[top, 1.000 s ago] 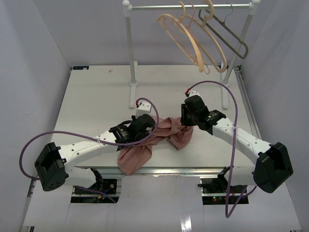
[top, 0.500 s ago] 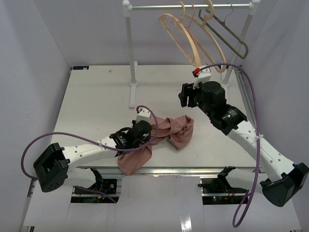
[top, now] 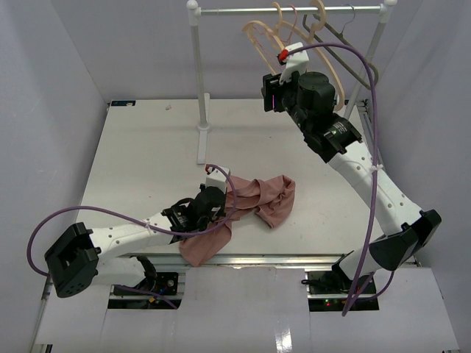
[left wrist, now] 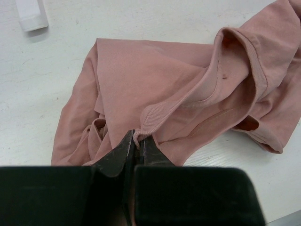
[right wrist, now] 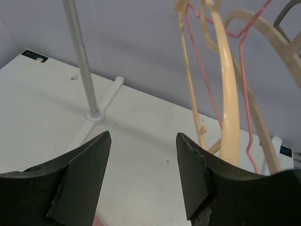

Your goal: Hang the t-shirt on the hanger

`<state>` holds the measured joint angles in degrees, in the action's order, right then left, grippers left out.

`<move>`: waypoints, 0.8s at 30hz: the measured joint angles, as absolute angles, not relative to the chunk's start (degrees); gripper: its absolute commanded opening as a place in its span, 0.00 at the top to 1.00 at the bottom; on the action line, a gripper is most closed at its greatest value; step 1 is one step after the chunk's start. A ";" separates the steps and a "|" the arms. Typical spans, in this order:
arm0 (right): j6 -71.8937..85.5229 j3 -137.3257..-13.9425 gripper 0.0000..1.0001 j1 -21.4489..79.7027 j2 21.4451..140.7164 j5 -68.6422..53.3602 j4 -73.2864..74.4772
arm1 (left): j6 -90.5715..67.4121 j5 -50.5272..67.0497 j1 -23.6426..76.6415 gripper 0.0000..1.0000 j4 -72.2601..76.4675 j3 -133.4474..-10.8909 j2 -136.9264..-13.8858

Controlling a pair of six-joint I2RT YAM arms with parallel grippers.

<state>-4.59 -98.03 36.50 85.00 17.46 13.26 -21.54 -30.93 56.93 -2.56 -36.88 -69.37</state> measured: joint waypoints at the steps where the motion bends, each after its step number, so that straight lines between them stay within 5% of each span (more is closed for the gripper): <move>1: -5.81 -98.82 0.36 36.49 85.51 18.10 12.90 | -21.42 -30.82 56.93 1.00 -2.51 -36.88 -69.47; 24: -14.72 -106.03 0.37 27.97 95.86 20.01 12.44 | -20.81 -30.78 56.94 1.00 -2.59 -36.91 -71.18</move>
